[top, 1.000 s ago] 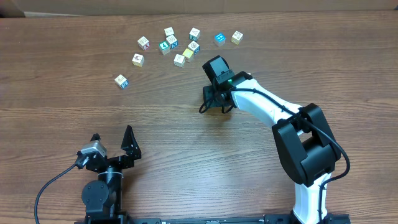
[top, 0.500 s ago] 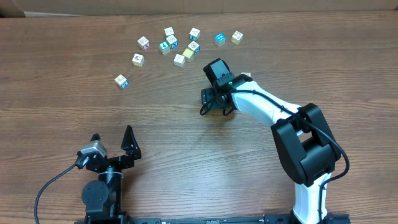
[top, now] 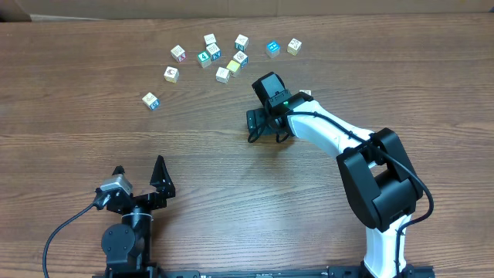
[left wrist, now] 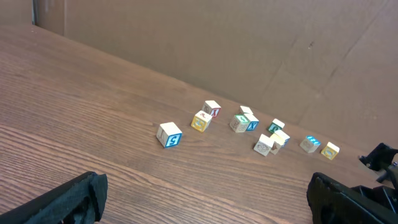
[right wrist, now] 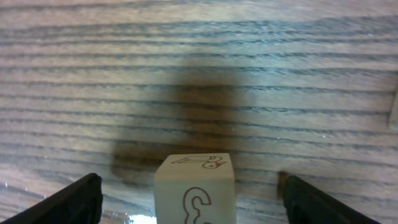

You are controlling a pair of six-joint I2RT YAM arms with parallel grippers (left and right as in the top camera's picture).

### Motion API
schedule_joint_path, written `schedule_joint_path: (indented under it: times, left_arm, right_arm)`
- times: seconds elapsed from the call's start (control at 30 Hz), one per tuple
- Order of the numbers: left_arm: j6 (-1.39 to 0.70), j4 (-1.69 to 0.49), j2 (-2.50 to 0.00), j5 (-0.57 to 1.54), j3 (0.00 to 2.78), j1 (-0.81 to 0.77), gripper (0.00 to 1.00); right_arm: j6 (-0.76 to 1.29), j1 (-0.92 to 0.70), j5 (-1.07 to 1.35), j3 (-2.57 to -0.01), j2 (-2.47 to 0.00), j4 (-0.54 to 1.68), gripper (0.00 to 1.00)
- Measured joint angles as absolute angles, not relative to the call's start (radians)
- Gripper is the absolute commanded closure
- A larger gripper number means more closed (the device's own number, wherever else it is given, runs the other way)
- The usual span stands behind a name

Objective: Form a tower

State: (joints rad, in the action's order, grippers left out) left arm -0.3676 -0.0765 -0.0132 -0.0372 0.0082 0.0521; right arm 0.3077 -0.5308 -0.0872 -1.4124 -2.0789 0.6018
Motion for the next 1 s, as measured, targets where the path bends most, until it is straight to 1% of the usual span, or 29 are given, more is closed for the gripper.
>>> schedule_joint_path:
  times: [0.1, 0.3, 0.53, 0.6, 0.67, 0.7, 0.9, 0.97, 1.0]
  left_arm:
    - [-0.368, -0.076, -0.013, -0.037, 0.008, 0.052, 0.01]
    - [-0.368, -0.076, -0.013, -0.037, 0.008, 0.052, 0.01]
    - [-0.368, -0.076, -0.013, -0.037, 0.008, 0.052, 0.0]
    - [-0.368, -0.076, -0.013, -0.037, 0.008, 0.052, 0.01]
    - [-0.368, -0.076, -0.013, -0.037, 0.008, 0.052, 0.0]
    - [-0.368, -0.076, -0.013, -0.037, 0.008, 0.052, 0.0]
    - [-0.368, -0.076, -0.013, -0.037, 0.008, 0.052, 0.01]
    - [-0.368, -0.076, -0.013, -0.037, 0.008, 0.052, 0.0]
    - [-0.368, -0.076, -0.013, -0.037, 0.008, 0.052, 0.0]
  right_arm:
    - [0.31, -0.53, -0.094, -1.421, -2.079, 0.619, 0.19]
    - [0.308, -0.53, -0.101, -1.463, -2.079, 0.628, 0.36]
    - [0.31, -0.53, -0.105, -1.465, -2.079, 0.667, 0.37]
    - [0.309, -0.53, -0.105, -1.465, -2.079, 0.667, 0.43]
    - [0.305, -0.53, -0.105, -1.466, -2.079, 0.667, 0.55]
    - [0.303, -0.53, -0.104, -1.466, -2.079, 0.667, 0.58]
    - [0.309, -0.53, -0.105, -1.466, -2.079, 0.673, 0.6]
    - [0.306, -0.53, -0.105, -1.466, -2.079, 0.673, 0.7]
    - [0.304, -0.53, -0.105, -1.466, -2.079, 0.673, 0.7]
